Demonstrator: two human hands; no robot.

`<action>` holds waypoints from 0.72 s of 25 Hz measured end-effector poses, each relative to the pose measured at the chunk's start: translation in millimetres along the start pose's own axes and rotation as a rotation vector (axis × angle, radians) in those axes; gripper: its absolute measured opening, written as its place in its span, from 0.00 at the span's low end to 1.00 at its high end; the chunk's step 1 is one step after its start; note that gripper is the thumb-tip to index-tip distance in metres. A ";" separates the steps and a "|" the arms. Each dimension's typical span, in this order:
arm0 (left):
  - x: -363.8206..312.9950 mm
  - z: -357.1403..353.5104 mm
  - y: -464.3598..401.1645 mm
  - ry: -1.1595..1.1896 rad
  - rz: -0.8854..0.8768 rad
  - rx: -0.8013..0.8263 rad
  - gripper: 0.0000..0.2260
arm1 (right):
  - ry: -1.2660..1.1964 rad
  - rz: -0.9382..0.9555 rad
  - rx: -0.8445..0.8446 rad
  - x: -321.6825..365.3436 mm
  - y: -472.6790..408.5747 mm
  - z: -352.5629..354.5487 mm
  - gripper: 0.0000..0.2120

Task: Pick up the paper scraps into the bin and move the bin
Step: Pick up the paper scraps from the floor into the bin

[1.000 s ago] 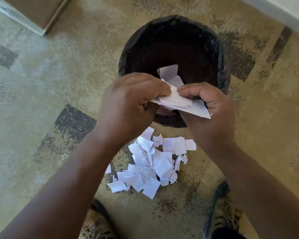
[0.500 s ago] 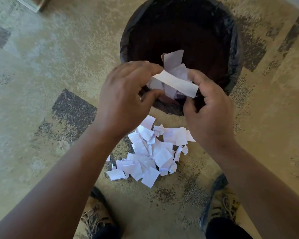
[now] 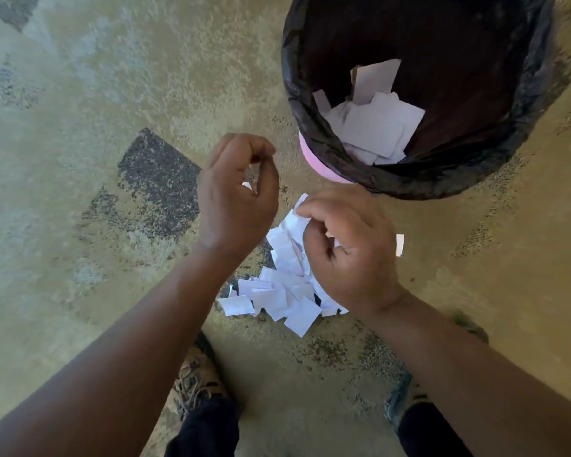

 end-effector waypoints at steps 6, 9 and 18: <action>119.4 -37.0 56.7 -0.389 0.486 0.809 0.28 | 0.214 -0.649 0.873 -70.4 62.4 -66.9 0.26; 141.3 -52.6 66.2 -0.525 0.488 1.048 0.31 | 0.391 -0.607 1.098 -86.6 67.1 -80.3 0.33; 135.9 -71.9 37.7 -0.528 0.382 1.008 0.29 | 0.536 -0.573 1.148 -110.0 31.3 -100.5 0.30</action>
Point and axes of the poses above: each hand's wrist, its own y-axis away from the middle knuckle, its own z-axis out of the back of the hand, x = y × z, the point moved 1 cm from there along -y, towards the middle knuckle, and after that the axes turned 2 degrees about -y, right-handed, at the moved point
